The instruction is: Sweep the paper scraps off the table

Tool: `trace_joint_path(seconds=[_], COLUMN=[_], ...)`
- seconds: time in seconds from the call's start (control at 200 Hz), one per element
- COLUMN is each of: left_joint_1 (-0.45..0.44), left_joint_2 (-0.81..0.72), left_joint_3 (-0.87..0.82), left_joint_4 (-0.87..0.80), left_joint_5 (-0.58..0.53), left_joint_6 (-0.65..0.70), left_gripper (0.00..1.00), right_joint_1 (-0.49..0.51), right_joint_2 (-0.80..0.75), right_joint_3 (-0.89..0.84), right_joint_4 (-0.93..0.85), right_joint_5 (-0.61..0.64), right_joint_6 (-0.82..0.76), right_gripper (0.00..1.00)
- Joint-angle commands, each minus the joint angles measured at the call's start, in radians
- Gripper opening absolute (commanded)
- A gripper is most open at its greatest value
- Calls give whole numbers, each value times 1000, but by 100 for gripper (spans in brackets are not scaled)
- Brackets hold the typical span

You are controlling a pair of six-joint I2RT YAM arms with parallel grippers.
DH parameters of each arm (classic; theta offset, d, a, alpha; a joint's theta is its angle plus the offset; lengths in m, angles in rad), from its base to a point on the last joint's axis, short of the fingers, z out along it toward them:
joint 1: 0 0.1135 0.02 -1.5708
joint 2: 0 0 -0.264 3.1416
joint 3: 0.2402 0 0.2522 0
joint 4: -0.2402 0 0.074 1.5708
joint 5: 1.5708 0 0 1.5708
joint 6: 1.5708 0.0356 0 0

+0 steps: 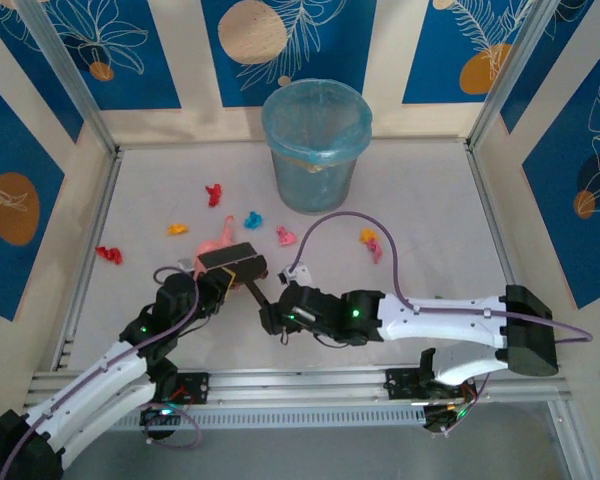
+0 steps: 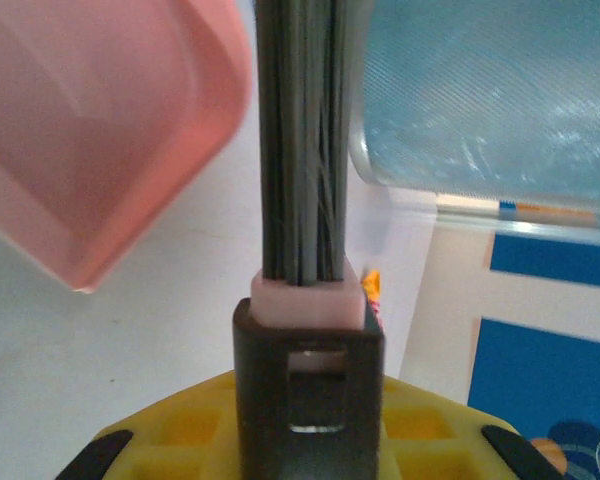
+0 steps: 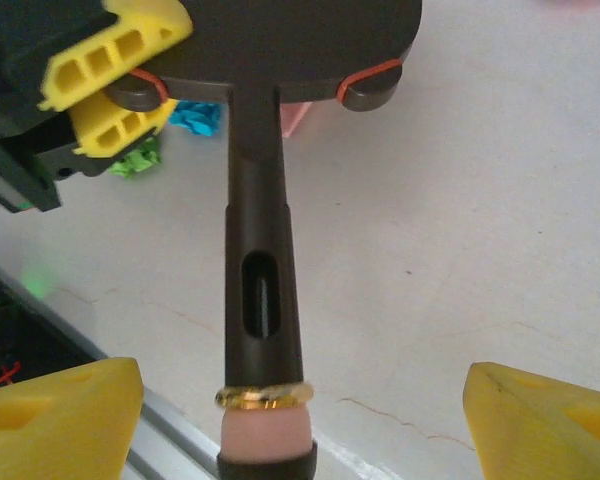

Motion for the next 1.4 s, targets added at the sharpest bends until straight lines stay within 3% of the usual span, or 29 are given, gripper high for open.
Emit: trace_joint_path(seconds=[0.0,0.24,0.505,0.985,1.39], left_joint_1=[12,14,18,17,18], left_joint_2=[-28,-55,-50,-41,-51], left_joint_3=[53,146,228,268,273], left_joint_4=[-140,-354,-444,-468,-480], left_joint_5=[-41,-108,-185,-228,-226], left_joint_6=[-159,-306,-363,-417,-425], left_gripper=[0,0,0,0,0], right_joint_1=[7,-1,-21,-79,-75], right_joint_2=[-61,-108,-43,106,149], right_joint_3=[-38,-130,-66,30,61], right_joint_4=[93,293,289,351,340], right_joint_5=[38,-28,-46,-152,-94], right_joint_6=[-8,-24,-29,-5,-10], right_gripper=[84,81,79,61,43])
